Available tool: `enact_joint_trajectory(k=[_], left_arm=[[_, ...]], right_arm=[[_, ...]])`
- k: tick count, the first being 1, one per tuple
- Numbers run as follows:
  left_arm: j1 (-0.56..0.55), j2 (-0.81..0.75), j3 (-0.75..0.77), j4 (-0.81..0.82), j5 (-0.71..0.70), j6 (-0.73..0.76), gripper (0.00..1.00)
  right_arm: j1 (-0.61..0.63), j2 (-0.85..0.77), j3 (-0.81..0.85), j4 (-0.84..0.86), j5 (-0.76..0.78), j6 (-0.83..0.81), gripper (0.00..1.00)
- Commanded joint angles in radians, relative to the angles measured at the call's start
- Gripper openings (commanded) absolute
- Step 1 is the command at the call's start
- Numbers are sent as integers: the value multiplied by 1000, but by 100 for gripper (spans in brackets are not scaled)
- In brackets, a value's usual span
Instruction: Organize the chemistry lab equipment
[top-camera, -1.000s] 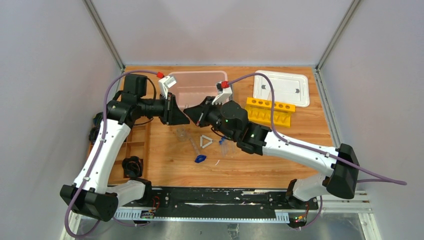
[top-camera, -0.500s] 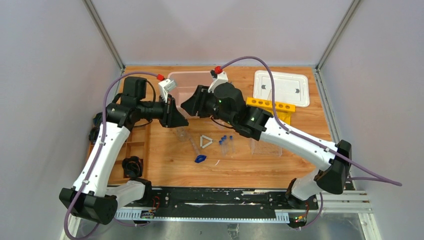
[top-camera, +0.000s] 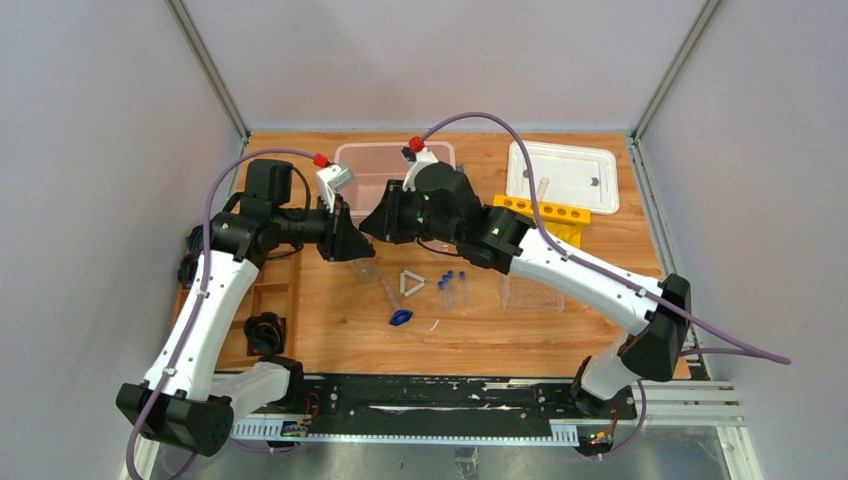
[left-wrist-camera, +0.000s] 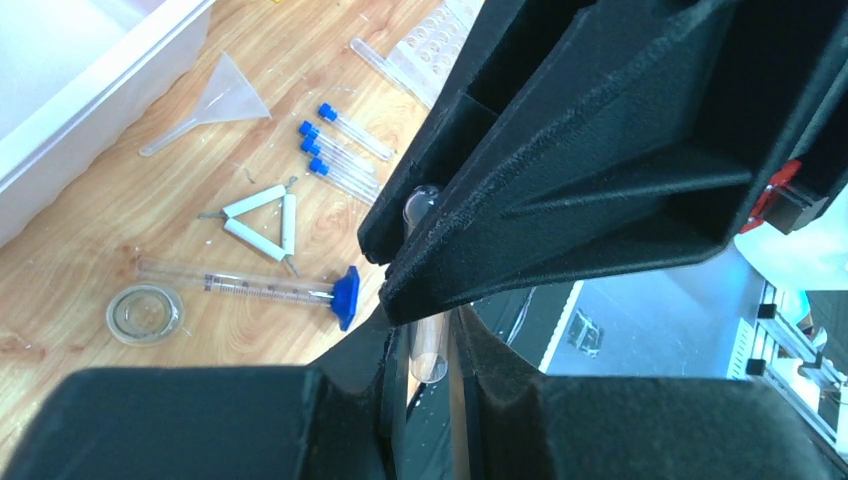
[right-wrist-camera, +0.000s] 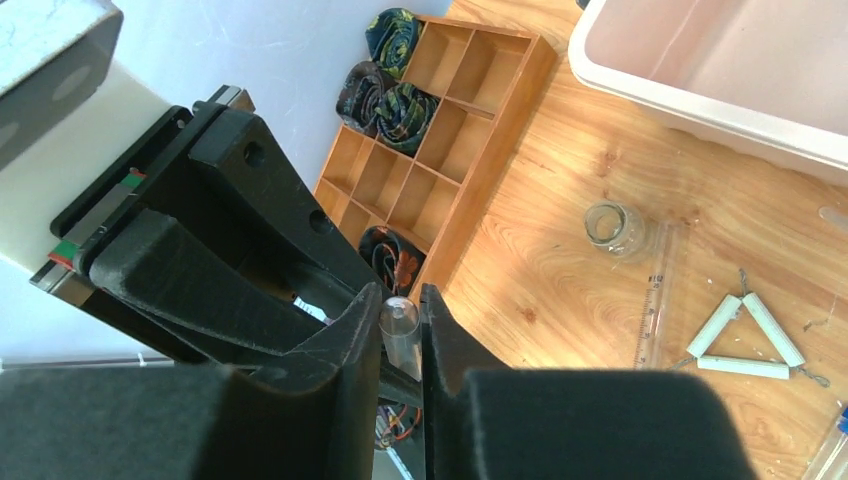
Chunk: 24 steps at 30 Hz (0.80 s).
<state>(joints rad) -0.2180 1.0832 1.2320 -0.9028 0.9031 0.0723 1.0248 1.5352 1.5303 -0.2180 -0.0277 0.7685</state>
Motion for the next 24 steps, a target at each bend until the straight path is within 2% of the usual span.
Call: enact_joint_trajectory(k=[1, 2, 3, 4, 7, 8, 13, 15, 20, 24], left_arm=[[2, -25, 3, 15, 1, 18, 2], [2, -21, 4, 15, -7, 12, 6], [2, -17, 7, 15, -22, 1, 15], [2, -12, 10, 14, -40, -10, 33], [2, -4, 18, 6, -97, -15, 88], [2, -5, 20, 5, -122, -17, 98], [2, 9, 36, -10, -303, -22, 100], [2, 37, 53, -35, -370, -17, 100], [2, 94, 63, -76, -391, 3, 100], [2, 97, 62, -76, -403, 8, 100]], right_arm=[[-23, 1, 30, -47, -26, -20, 13], [-30, 0, 27, -54, -30, -23, 9], [-37, -4, 26, -62, -30, -27, 4], [-47, -11, 20, -70, -30, -33, 1], [-95, -57, -13, -106, -8, -82, 0], [-115, -79, -29, -126, 14, -105, 0], [-266, -235, -153, -198, 189, -253, 0], [-321, -304, -239, -176, 289, -312, 0], [-433, -420, -494, 46, 378, -498, 0], [-492, -385, -516, 73, 396, -552, 0]])
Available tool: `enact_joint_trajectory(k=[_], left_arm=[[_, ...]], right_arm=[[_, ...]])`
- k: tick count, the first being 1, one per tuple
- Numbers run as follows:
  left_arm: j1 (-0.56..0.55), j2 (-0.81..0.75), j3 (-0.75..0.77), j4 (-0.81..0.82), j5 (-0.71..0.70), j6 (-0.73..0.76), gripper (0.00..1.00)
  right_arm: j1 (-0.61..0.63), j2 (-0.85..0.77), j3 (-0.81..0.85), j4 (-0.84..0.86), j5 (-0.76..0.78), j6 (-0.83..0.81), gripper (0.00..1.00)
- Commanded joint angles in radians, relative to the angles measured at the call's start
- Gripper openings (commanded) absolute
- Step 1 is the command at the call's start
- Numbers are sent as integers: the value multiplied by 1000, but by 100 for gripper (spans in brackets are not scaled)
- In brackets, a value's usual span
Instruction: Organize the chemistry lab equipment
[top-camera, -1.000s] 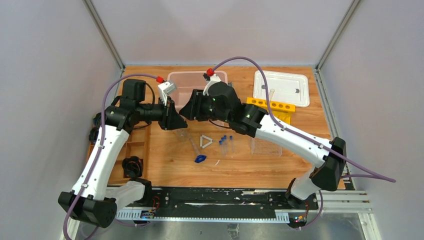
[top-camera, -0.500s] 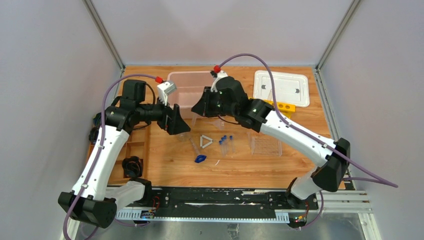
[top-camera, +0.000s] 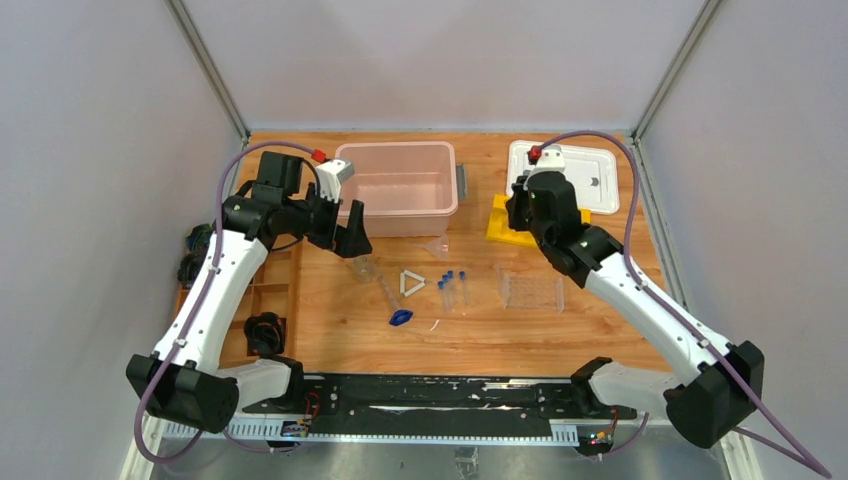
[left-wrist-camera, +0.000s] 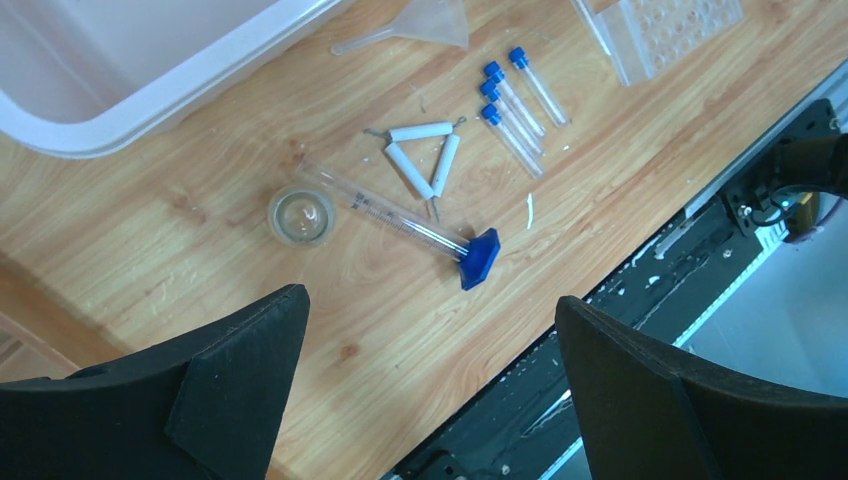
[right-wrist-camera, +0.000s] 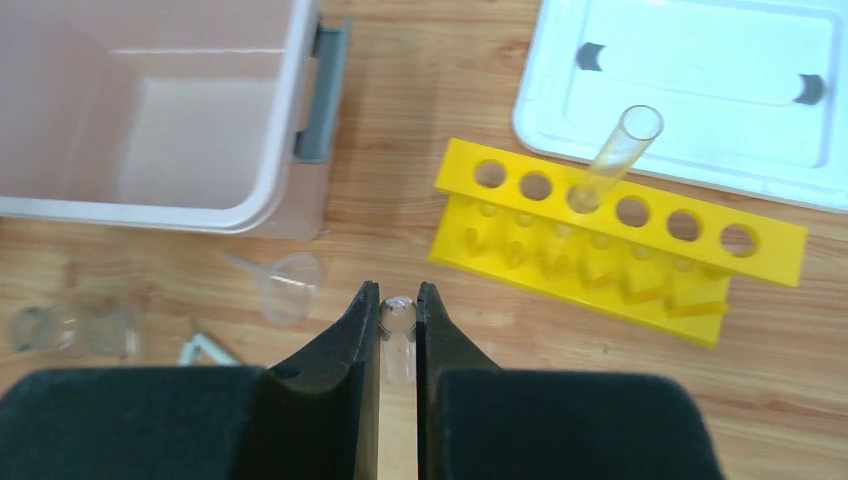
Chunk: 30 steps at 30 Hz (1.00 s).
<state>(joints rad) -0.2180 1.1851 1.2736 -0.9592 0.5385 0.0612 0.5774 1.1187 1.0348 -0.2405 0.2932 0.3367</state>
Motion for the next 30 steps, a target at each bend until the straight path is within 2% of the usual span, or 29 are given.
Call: enact_joint_trajectory(k=[1, 7, 13, 30], left_arm=[[2, -8, 20, -19, -50, 22, 100], [2, -26, 20, -25, -86, 37, 100], [2, -23, 17, -36, -99, 47, 100], [2, -13, 16, -38, -114, 61, 100]], right_arm=[[-53, 43, -30, 117, 82, -130, 0], [-99, 80, -139, 366, 87, -193, 0], [-142, 146, -188, 502, 69, -226, 0], [-155, 264, -221, 619, 99, -253, 0]])
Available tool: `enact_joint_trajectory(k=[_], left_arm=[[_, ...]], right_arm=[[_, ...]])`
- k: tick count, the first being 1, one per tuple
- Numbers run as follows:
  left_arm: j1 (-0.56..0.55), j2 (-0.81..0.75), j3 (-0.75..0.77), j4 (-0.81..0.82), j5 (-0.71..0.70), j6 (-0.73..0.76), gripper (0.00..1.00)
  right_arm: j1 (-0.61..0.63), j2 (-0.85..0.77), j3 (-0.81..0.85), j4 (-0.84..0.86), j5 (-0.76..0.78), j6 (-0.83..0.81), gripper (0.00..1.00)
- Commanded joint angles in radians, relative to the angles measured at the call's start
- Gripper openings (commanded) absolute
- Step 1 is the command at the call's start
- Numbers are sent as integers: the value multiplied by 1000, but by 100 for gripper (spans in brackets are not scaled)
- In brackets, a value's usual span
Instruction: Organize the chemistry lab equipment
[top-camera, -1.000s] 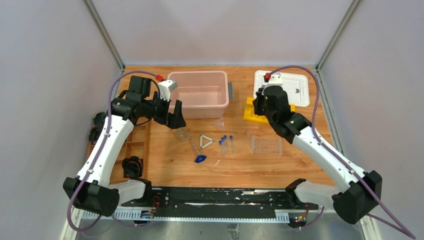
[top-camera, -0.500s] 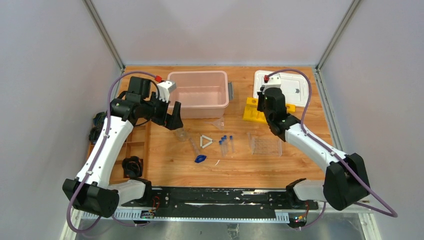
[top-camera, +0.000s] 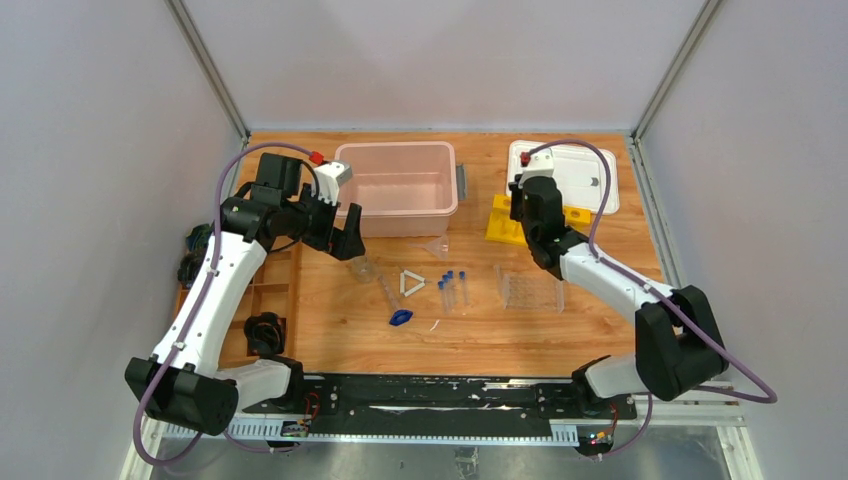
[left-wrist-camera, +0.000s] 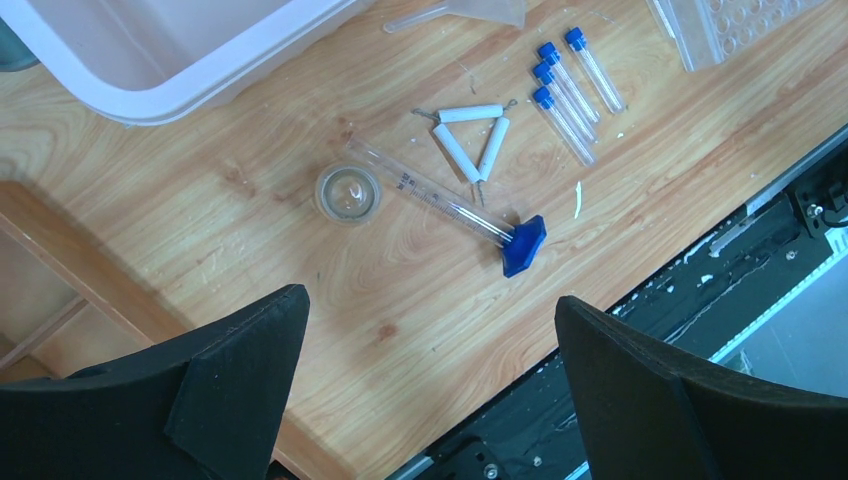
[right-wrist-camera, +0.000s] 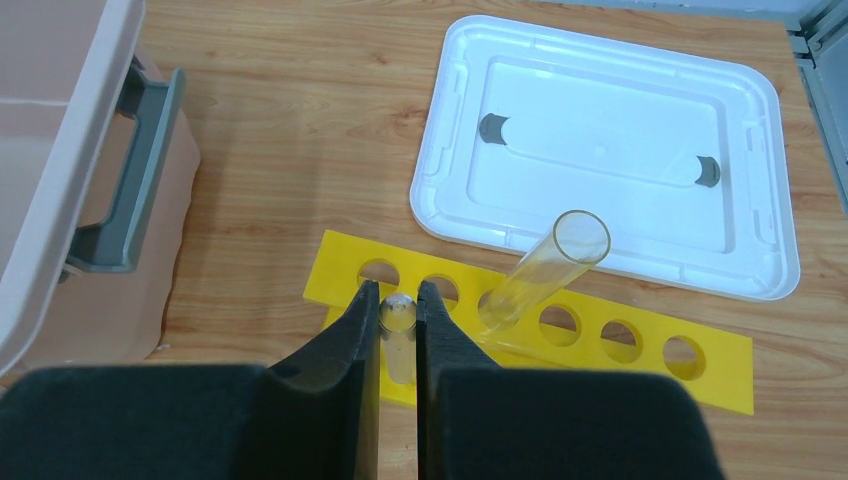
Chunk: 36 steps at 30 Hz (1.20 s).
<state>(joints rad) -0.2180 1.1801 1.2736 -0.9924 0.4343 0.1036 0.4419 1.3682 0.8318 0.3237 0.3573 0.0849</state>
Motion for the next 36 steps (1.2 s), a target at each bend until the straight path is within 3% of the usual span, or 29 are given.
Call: enact_joint_trajectory(k=[1, 36], left_arm=[[2, -7, 16, -5, -9, 20, 100], [2, -8, 22, -3, 2, 16, 100]], right_arm=[[-21, 17, -22, 58, 33, 1, 0], [-28, 78, -54, 62, 45, 30, 0]])
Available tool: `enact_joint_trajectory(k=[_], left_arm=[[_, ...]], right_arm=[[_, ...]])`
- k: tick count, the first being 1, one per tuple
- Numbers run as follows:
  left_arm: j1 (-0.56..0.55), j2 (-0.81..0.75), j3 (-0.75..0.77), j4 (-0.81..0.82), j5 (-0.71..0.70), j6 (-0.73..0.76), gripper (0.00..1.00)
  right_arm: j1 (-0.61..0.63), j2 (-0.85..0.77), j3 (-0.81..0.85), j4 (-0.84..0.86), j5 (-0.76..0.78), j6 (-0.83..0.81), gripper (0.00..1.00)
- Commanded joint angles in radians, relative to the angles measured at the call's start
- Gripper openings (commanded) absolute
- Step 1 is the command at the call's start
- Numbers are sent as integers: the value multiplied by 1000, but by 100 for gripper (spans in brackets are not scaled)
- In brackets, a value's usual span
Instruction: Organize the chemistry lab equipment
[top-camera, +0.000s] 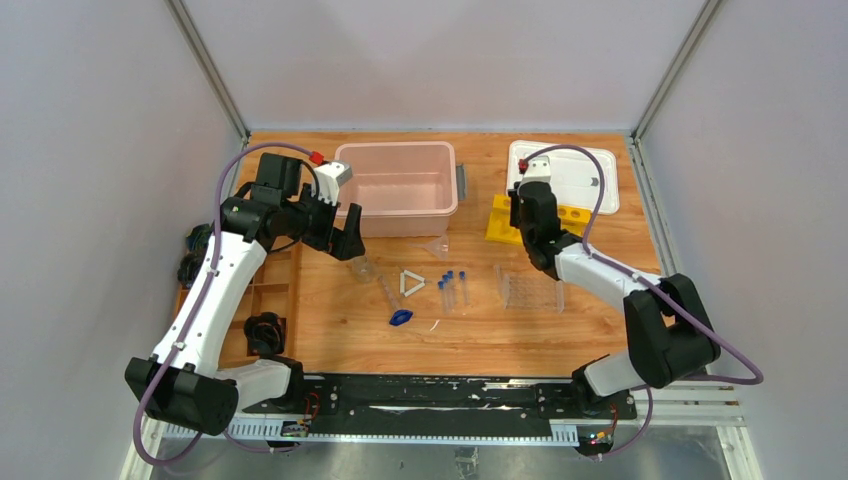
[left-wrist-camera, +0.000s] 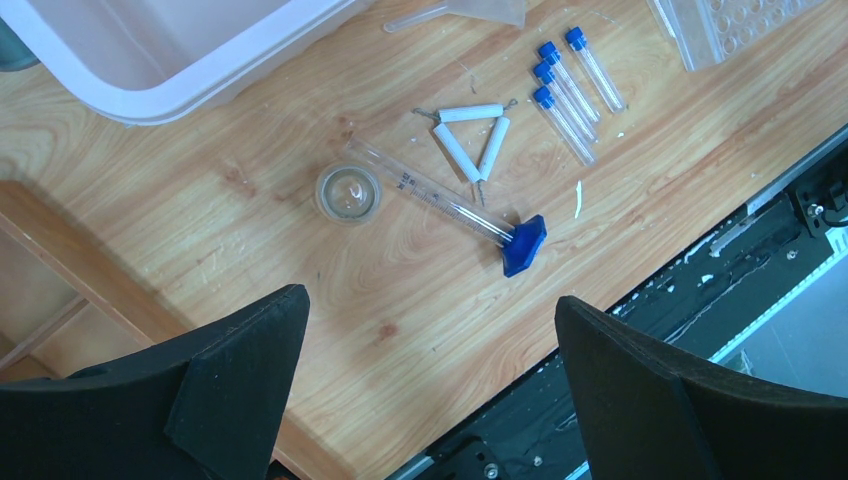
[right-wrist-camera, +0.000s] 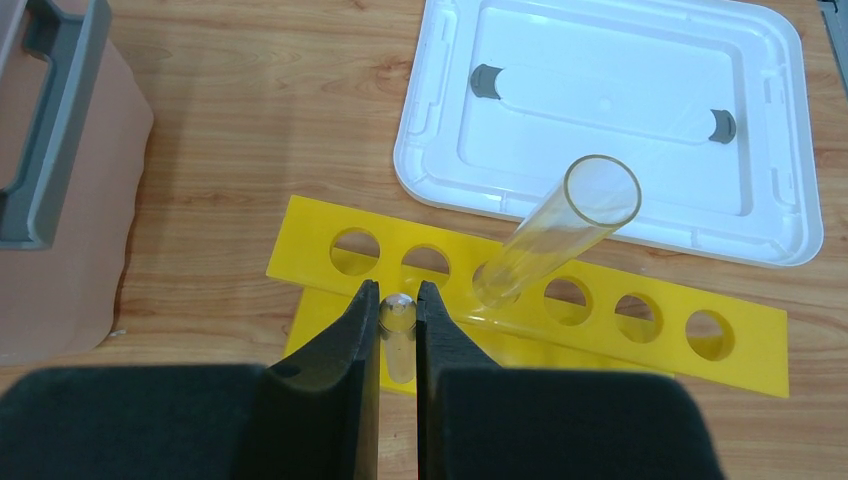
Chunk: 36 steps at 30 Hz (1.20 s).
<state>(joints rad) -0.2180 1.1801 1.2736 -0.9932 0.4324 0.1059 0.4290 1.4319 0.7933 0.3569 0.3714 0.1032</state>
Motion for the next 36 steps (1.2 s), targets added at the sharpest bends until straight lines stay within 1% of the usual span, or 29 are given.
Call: enact_joint_trajectory(k=[1, 10, 27, 36], left_arm=[[2, -7, 22, -2, 6, 14, 100], [2, -7, 26, -2, 5, 14, 100], [2, -4, 42, -2, 14, 9, 100], [2, -4, 41, -2, 20, 9, 100]], right_arm=[[-15, 17, -16, 30, 31, 11, 0], [-15, 41, -25, 34, 21, 26, 0], [-11, 13, -33, -23, -69, 74, 0], [-5, 32, -37, -33, -121, 112, 0]])
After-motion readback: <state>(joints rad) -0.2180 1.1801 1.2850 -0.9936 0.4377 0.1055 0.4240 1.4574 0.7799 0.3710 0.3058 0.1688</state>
